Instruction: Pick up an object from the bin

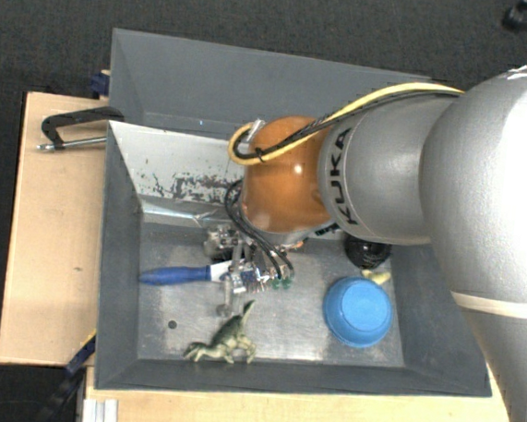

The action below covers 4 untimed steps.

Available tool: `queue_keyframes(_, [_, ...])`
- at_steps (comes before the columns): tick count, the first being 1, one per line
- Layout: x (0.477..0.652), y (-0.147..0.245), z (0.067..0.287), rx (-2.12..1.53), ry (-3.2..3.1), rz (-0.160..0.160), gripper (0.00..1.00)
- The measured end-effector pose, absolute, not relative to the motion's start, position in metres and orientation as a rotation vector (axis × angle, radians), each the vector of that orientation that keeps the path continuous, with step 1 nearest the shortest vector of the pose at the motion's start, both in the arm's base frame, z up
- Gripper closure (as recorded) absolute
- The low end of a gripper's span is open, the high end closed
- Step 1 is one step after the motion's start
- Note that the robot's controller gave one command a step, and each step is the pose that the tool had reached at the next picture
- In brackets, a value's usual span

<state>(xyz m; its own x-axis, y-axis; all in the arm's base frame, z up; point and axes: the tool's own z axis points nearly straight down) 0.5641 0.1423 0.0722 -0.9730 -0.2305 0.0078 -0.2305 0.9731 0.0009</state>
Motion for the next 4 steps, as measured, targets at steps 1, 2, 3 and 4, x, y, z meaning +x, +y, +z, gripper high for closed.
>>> queue_keyframes(1, [0.567, 0.143, 0.077, 0.363, -3.121, -0.004, 1.0])
queue_keyframes(2, [0.567, 0.143, 0.077, 0.364, -3.122, -0.003, 0.0])
queue_keyframes(3, [0.567, 0.143, 0.077, 0.363, -3.121, -0.003, 1.0])
queue_keyframes(4, [0.563, 0.113, 0.258, 0.297, -3.142, -0.003, 1.0])
